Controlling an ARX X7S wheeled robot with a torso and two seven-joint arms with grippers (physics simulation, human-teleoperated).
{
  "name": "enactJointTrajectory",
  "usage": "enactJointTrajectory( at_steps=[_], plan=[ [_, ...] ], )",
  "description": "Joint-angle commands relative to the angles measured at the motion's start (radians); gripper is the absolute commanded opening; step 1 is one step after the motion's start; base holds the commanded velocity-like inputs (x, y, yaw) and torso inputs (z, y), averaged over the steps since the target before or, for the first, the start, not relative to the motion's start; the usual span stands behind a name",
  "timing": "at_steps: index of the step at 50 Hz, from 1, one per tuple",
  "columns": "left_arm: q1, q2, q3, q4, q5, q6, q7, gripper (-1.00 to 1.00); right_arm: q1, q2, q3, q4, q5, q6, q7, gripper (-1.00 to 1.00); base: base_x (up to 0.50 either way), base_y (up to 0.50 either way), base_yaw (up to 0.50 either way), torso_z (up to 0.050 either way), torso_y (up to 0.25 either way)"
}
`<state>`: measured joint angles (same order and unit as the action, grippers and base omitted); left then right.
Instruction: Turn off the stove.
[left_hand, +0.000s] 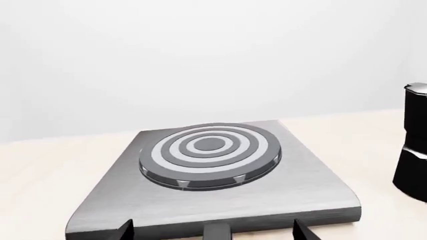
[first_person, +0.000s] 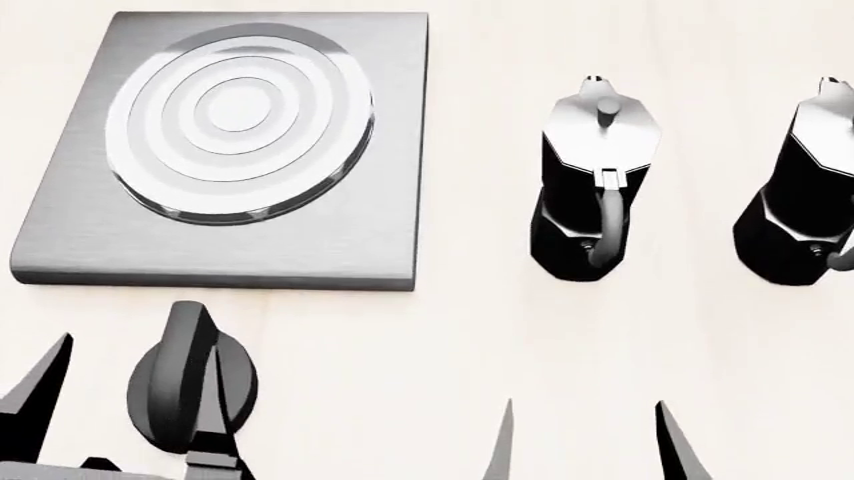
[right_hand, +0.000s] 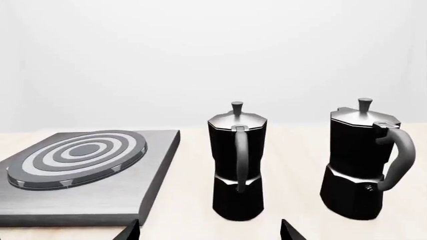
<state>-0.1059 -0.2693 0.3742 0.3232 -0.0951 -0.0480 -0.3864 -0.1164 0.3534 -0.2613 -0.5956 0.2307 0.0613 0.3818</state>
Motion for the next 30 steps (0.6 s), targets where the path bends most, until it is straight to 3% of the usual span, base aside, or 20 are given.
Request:
enactJointTrajectory(
  at_steps=[1,30],
  plan=[
    [-0.007,0.021,-0.029,-0.060,0.011,0.036,0.015,1.00,0.003,-0.015,0.022,0.005,-0.012,0.003,-0.021,1.00,0.00,0.00,0.00,0.000,0.000],
    [-0.077,0.041,-0.039,-0.223,0.008,0.085,-0.013,1.00,0.001,-0.006,0.012,0.012,-0.013,-0.010,-0.016,1.00,0.00,0.00,0.00,0.000,0.000]
  ],
)
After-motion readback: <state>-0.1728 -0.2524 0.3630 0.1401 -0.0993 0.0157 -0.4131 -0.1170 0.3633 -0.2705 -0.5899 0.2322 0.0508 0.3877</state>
